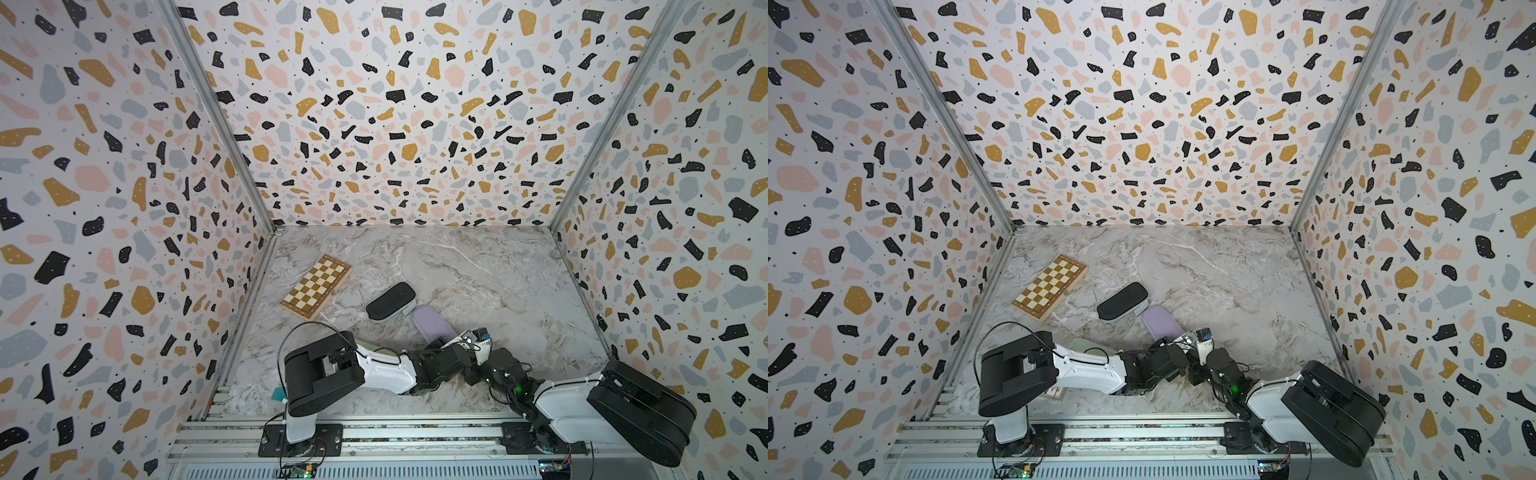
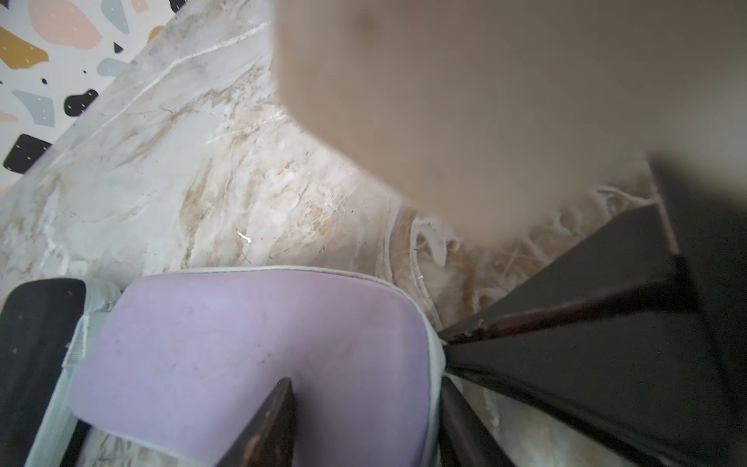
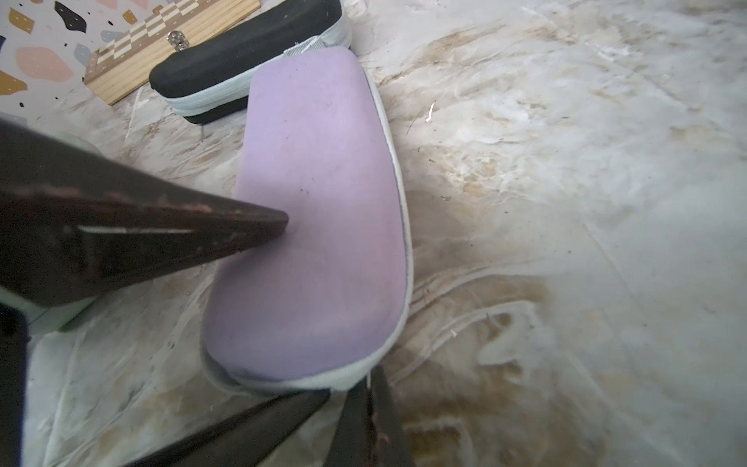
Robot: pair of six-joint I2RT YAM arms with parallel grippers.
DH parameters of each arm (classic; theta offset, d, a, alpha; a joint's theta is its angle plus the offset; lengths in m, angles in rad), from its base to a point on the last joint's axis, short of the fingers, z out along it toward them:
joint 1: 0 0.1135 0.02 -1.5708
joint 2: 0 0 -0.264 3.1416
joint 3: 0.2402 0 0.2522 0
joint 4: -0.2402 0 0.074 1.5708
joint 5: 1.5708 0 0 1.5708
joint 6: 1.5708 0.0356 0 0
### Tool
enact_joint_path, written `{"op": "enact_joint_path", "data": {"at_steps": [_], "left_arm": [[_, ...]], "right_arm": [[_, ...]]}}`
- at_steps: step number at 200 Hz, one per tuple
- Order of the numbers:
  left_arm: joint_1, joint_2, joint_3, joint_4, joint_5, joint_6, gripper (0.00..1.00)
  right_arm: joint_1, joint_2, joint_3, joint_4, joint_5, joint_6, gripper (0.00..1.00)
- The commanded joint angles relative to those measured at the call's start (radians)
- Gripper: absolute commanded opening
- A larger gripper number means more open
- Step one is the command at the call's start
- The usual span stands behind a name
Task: Put umbrellas into zippered umbrella sleeves
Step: Adjust the umbrella sleeve at the center of the board.
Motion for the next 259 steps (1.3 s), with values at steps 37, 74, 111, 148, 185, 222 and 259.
{"op": "enact_joint_path", "data": {"at_steps": [37,74,111,148,185,222,259], "left_arm": [[0.0,0.079,-0.101,-0.002,0.137,-0.057,0.43],[0.002,0.053,-0.088,0.014,0.293,-0.052,0.57],[0.063,-0.115,-0.101,-0.039,0.343,-0.105,0.63],[0.162,-0.223,-0.087,-0.069,0.333,-0.16,0.65],[0.208,-0.134,0.025,-0.11,0.313,-0.036,0.64],[0.212,-0.034,-0.04,0.119,0.3,-0.006,0.61],[0.21,0.054,-0.102,0.176,0.24,-0.082,0.59]], "right_arm": [[0.009,-0.008,-0.045,0.043,-0.061,-0.003,0.0],[0.006,-0.004,-0.047,0.039,-0.046,-0.004,0.0],[0.006,-0.003,-0.047,0.036,-0.041,-0.002,0.0],[0.005,-0.019,-0.049,0.022,-0.035,-0.001,0.0],[0.005,-0.016,-0.048,0.023,-0.031,-0.004,0.0],[0.007,-0.013,-0.05,0.023,-0.023,-0.004,0.0],[0.062,-0.05,-0.066,-0.02,0.035,0.033,0.0]]}}
